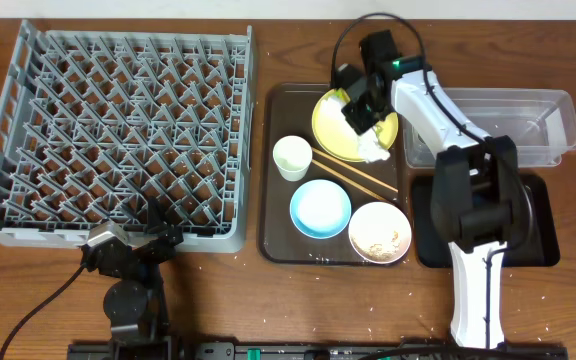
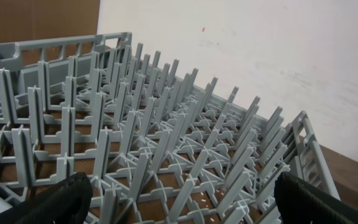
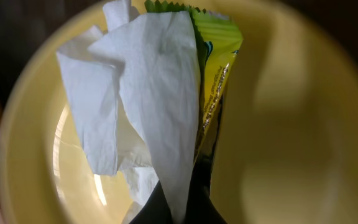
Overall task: Sort waste into correct bins and load items into the dishwasher
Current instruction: 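Reach the right gripper to the yellow plate and grasp tissue and wrapper, then carry the tissue and wrapper with the right gripper into the clear bin, then grasp the white rice bowl with the right gripper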
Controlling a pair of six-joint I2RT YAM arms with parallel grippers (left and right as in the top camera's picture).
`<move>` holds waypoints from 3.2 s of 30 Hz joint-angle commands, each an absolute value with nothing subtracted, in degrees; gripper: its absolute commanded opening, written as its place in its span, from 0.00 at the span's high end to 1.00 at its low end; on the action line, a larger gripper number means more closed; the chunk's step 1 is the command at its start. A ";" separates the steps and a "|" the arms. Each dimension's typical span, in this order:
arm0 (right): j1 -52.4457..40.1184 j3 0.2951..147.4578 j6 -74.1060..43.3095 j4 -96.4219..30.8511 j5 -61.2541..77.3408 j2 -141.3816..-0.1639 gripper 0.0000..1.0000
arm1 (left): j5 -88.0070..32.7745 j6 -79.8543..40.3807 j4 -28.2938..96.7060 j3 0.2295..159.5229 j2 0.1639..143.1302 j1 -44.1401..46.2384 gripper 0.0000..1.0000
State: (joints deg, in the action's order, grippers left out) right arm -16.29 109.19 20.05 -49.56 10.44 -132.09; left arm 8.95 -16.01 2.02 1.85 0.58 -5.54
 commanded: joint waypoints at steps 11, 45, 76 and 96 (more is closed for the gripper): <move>-5.39 112.49 -33.01 -52.86 -10.22 -111.92 0.99 | 8.84 -15.05 3.33 0.23 0.23 -5.72 0.06; 5.82 103.22 -45.69 -53.34 -8.34 -110.24 0.01 | 8.84 -15.05 3.33 0.23 0.23 -5.72 0.06; -39.46 82.54 -13.78 -72.69 -1.19 -96.92 0.11 | 8.84 -15.05 3.33 0.23 0.23 -5.72 0.06; -46.96 56.64 -8.60 -49.39 -9.19 -96.92 0.51 | 8.84 -15.05 3.33 0.23 0.23 -5.72 0.06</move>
